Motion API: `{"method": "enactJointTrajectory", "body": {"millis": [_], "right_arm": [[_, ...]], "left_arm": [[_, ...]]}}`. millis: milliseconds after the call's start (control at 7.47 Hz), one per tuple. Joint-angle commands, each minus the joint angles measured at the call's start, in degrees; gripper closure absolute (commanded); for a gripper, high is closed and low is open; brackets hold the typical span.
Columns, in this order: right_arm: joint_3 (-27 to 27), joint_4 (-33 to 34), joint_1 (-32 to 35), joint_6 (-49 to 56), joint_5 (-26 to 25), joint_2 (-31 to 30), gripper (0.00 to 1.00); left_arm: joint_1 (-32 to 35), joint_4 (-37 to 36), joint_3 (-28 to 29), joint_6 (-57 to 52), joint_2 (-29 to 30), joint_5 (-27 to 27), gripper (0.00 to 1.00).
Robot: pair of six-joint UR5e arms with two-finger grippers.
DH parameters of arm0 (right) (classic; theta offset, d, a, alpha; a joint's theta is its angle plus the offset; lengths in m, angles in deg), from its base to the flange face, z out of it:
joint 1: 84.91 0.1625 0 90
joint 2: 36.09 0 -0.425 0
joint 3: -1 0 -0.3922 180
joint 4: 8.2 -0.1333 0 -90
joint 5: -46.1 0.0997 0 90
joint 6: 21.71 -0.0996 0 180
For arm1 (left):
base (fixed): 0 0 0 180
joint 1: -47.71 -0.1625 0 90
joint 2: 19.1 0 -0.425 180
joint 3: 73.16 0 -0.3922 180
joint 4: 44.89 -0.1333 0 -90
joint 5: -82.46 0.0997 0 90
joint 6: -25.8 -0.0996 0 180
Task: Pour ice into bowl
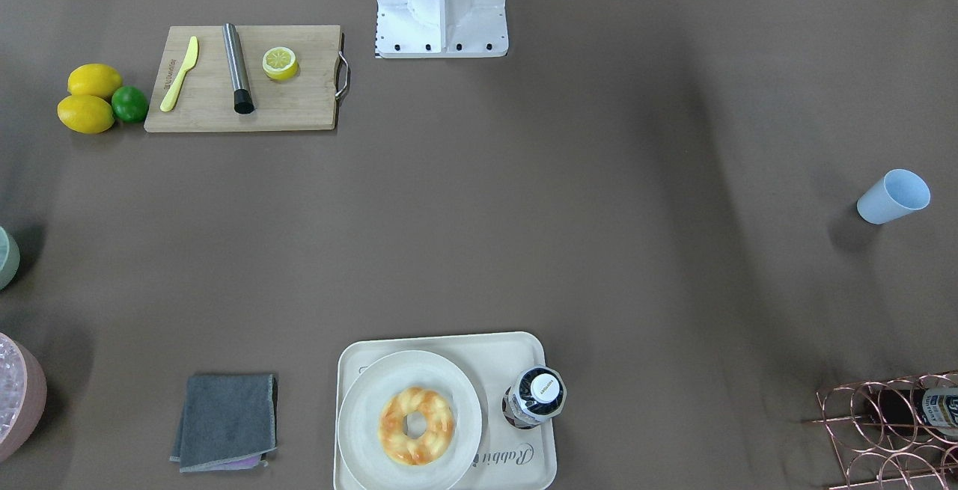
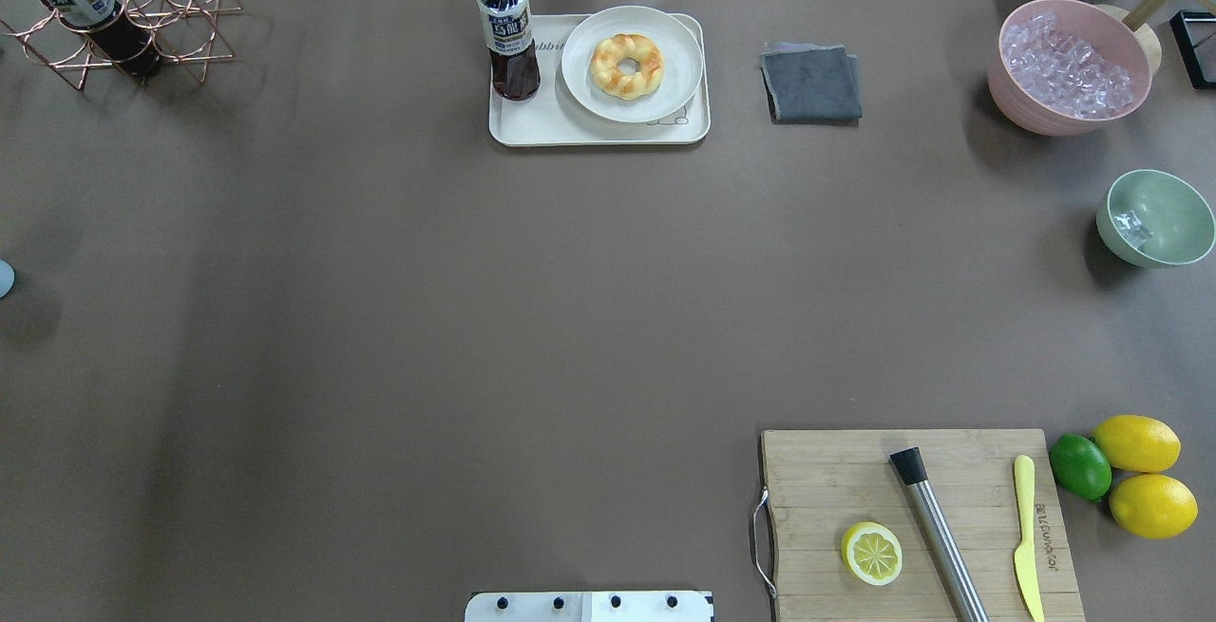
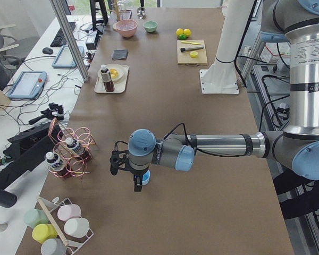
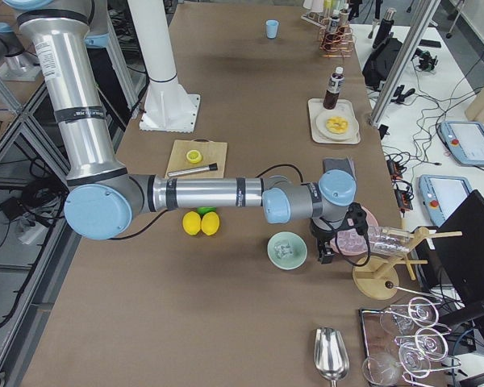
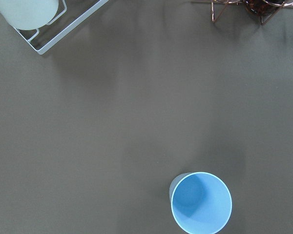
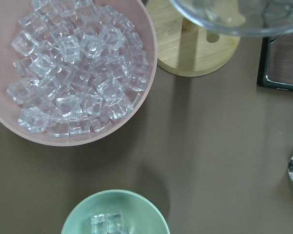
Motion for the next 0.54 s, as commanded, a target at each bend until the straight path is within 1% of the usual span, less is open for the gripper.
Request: {"method": "enactJointTrajectory", "body": {"millis": [0,134,268,402], "right_arm": [[8.5,4.2,4.8,-0.9,0.1,-3.5,0.07],[11.8,7.4,6.4,-0.9,0.1,-3.8,0.06],[15.5,10.2,7.2,-0.9,0.1,-5.5,0.06],[16.5,10.2,8.1,-0.9,0.3,-6.9,0.06]], "left_arm": [[-0.1,0.0,0.3,0.0,0.3,0.0,0.03],[-0.1,0.0,0.3,0.0,0.2,0.0,0.03],[-0.1,0.0,0.2,0.0,0.2,-0.1,0.03],[-0.1,0.0,-0.1,0.0,-0.2,-0.2,0.03]]}}
